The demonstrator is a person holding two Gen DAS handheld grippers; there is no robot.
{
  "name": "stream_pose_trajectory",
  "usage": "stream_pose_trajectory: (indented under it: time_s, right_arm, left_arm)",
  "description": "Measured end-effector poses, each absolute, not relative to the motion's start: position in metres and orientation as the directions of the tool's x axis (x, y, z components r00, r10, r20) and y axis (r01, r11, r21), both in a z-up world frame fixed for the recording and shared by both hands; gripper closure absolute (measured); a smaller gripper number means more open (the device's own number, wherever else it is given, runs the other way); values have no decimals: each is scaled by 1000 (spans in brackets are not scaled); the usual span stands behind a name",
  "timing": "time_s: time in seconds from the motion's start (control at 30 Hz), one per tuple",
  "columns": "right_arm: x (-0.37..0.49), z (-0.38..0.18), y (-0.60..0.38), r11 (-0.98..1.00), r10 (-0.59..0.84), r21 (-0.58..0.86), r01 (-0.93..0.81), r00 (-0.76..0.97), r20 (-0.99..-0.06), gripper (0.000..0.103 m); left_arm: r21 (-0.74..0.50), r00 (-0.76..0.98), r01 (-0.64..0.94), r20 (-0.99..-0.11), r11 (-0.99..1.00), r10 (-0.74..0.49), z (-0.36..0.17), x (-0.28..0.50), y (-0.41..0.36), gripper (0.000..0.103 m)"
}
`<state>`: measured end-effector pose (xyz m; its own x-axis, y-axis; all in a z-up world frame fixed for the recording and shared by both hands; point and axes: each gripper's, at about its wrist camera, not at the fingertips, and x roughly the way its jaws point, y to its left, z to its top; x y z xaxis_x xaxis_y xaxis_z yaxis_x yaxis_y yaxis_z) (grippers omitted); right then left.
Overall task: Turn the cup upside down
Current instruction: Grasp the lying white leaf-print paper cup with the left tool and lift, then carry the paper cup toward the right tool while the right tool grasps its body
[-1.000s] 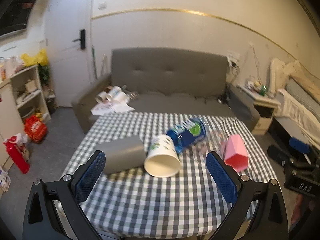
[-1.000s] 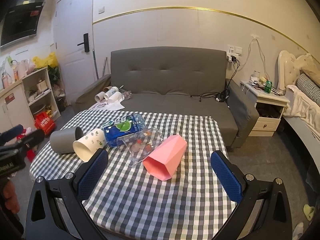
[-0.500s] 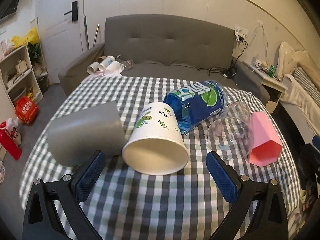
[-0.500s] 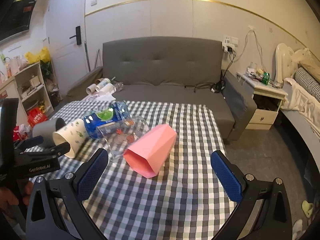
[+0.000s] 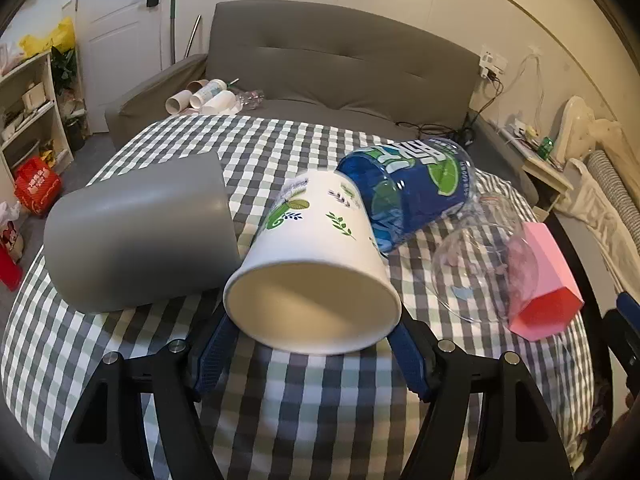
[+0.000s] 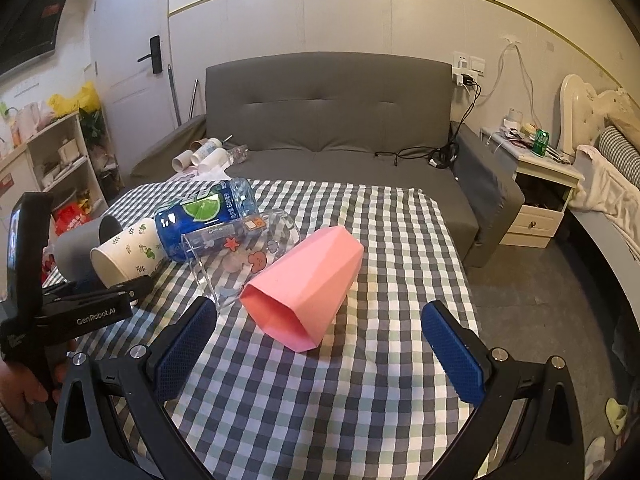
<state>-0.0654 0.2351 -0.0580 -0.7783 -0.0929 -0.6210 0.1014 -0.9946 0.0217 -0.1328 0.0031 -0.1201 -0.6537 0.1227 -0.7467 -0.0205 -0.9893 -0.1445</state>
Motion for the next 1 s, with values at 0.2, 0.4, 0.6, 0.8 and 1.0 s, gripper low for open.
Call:
stream_pose_trajectory:
  time_s: [0.2,0.4,0.6,0.8,1.0]
  right_arm:
    - [-60,-52,234,-995,-78,3,97,-783,-617,0]
    - [-46,-36,231,-994,-68,-29,107,-795,-603,0]
    - [-33,-24,229,-990,-64,-57,125,-787,-613,0]
    - [-34,-19,220,-986,-96,-39,164,-734,-672,0]
    - [-48,0,206,-973,-85,-90,213,-693,-716,0]
  left_arm:
    - [-130,-633,-58,-762,-990,137,-117,-109,5,30]
    - [-113,-610,-95,-778,-989,148,-117,-75,13,30]
    - [-129,-619,-114,-766,-985,172,-109,-51,15,27]
    - [-106,-665,-140,-727,-985,172,-93,-40,9,9]
    - [-160,-712,-125,-672,-979,201,-66,-28,-21,5]
